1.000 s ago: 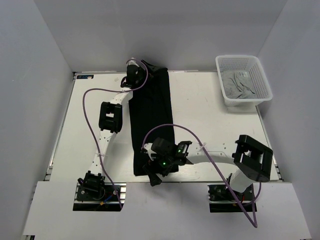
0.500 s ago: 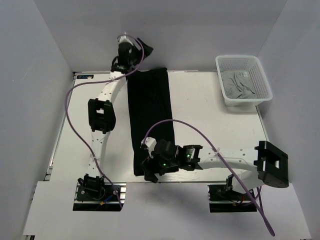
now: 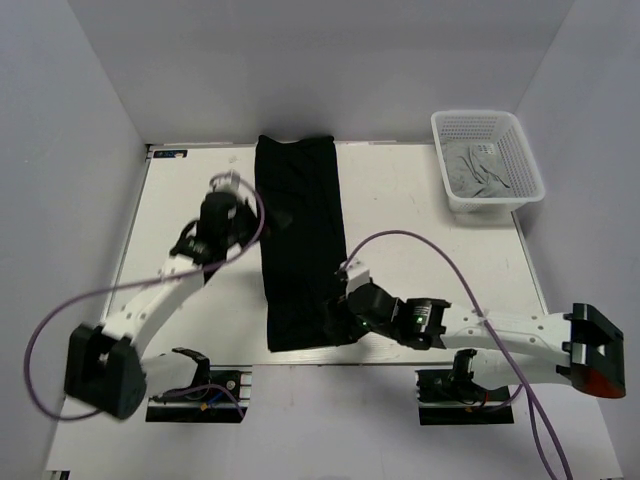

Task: Fold and stack the t-shirts
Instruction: Rotate the tshirt 90 degrees, then grab the bottom of the folded rectangular tshirt with both arms

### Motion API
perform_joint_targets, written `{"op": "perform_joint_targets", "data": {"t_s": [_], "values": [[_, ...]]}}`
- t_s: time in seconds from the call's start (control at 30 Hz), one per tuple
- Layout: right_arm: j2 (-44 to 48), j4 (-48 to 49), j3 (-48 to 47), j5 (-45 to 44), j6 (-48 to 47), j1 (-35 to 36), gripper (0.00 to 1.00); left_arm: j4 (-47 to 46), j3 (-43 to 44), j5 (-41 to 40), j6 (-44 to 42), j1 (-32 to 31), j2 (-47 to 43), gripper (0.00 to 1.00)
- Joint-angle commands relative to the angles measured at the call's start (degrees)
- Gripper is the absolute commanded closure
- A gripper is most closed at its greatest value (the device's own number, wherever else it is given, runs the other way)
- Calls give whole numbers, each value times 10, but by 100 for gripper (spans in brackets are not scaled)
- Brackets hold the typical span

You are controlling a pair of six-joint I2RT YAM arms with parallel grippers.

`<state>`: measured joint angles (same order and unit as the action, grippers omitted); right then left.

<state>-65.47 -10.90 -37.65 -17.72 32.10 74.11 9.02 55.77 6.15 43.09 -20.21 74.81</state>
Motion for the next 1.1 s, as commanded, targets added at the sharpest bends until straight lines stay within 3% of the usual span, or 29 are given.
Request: {"op": "perform_joint_targets", "data": {"t_s": [0.0,0.1,0.17,0.37,0.47,0.53,0.77,0.87,1.07], "values": [[59,-70,19,-72,80,-15,10,19,-129,-24,37,-11,-137,0],[101,-60,67,-42,95,-26,10,39,-218,74,56,-23,-203,0],[105,-58,93,-14,95,-36,10,99,-253,103,61,-37,-234,0],[54,-40,97,29,116,-46,10,286,-282,81,77,-57,-329,0],[30,-15,93,51,114,-58,10,291,-340,110,97,-69,-334,0],[11,-15,89,49,123,-67,10,246,-391,148,105,-75,-334,0],[-9,27,114,80,152,-102,10,311,-386,109,105,-99,-314,2],[-16,46,123,102,153,-120,10,294,-399,97,105,-106,-275,8],[-40,102,137,192,140,-143,17,253,-405,99,105,-128,-224,39]]}}
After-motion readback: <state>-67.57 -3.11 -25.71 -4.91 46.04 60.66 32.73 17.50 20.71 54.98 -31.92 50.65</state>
